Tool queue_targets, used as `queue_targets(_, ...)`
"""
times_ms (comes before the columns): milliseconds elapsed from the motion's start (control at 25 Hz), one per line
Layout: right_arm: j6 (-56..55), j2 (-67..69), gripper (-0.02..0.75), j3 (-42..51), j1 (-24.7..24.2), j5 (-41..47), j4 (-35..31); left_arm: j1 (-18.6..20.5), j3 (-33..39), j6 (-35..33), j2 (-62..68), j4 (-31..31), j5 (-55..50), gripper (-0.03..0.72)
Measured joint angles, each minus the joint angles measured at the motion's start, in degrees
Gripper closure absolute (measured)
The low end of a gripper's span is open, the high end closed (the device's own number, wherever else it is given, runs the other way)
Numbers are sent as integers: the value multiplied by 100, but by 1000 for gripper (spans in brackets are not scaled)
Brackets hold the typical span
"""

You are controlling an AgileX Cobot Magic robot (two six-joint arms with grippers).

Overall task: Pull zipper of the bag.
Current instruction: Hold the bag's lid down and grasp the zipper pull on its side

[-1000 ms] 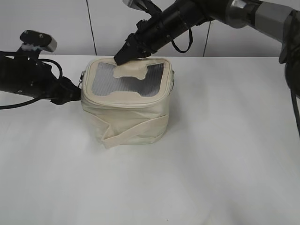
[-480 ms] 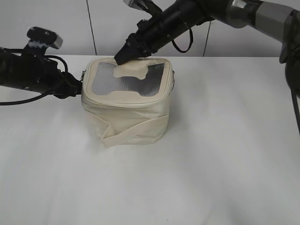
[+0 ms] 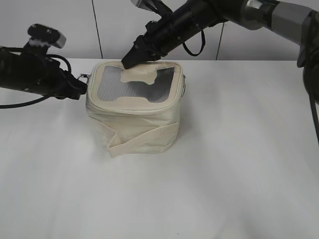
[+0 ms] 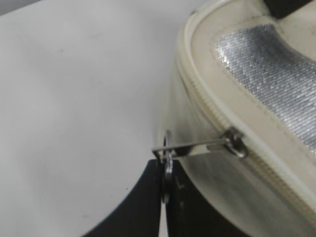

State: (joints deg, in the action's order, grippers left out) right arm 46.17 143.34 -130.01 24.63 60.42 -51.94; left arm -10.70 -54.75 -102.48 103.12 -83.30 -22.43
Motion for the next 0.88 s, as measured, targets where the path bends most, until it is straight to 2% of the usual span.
queue_targets(360, -19, 0, 694, 0, 0, 5, -7, -6, 1151, 161, -1057, 68, 244, 680)
queue_targets(760, -120, 0, 694, 0, 19, 17, -18, -6, 1927, 479, -1866, 77, 34, 686)
queue_targets(880, -126, 0, 694, 0, 8, 5, -24, -130, 2072, 504, -1914, 90, 76, 686)
